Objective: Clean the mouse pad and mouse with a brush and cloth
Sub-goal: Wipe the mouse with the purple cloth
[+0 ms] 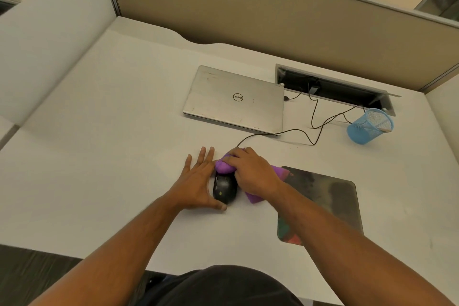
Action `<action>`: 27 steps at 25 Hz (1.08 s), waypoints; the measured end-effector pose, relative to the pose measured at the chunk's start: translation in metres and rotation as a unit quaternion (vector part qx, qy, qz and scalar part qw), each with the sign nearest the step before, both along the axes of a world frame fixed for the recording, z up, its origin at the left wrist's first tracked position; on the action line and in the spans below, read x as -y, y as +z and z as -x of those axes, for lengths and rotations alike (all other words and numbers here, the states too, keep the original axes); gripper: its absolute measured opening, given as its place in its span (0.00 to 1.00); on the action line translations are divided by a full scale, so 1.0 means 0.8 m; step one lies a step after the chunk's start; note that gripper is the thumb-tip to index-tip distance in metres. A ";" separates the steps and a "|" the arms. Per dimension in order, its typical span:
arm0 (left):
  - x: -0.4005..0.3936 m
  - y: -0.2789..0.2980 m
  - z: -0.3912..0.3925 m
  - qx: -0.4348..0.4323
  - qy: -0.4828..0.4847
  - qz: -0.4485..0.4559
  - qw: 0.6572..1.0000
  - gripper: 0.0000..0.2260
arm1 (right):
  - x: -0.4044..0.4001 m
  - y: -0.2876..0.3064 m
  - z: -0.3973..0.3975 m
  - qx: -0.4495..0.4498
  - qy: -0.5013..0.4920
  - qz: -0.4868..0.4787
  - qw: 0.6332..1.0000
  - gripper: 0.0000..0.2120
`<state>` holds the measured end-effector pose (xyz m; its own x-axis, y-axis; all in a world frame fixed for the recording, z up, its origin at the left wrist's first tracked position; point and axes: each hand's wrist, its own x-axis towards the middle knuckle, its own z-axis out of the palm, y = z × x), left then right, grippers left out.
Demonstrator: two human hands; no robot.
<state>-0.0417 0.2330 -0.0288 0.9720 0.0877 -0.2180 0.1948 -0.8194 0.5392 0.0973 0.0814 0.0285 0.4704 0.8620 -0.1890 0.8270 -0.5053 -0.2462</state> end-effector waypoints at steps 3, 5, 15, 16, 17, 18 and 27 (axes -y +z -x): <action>-0.001 0.000 0.000 0.008 0.000 0.010 1.000 0.59 | 0.006 -0.001 0.024 0.021 0.044 -0.003 0.999 0.24; -0.003 -0.003 0.002 0.026 -0.007 0.010 1.000 0.57 | 0.023 -0.005 0.052 0.034 0.114 -0.029 0.992 0.24; -0.002 -0.007 -0.001 0.005 0.006 0.011 1.000 0.58 | -0.013 0.000 0.027 -0.049 -0.026 -0.031 0.998 0.20; -0.002 -0.008 -0.001 0.006 0.005 0.009 1.000 0.59 | -0.007 -0.002 0.034 -0.062 -0.023 -0.035 0.997 0.21; 0.000 -0.008 0.000 0.009 0.001 0.002 1.000 0.60 | 0.002 -0.004 0.040 -0.070 -0.008 -0.039 0.997 0.21; 0.000 -0.008 0.000 0.011 -0.004 -0.005 1.000 0.60 | 0.011 -0.006 0.044 -0.075 0.013 -0.045 0.996 0.21; 0.000 -0.005 0.001 0.013 0.019 0.003 1.000 0.61 | -0.013 -0.004 0.015 -0.150 -0.072 -0.029 0.986 0.24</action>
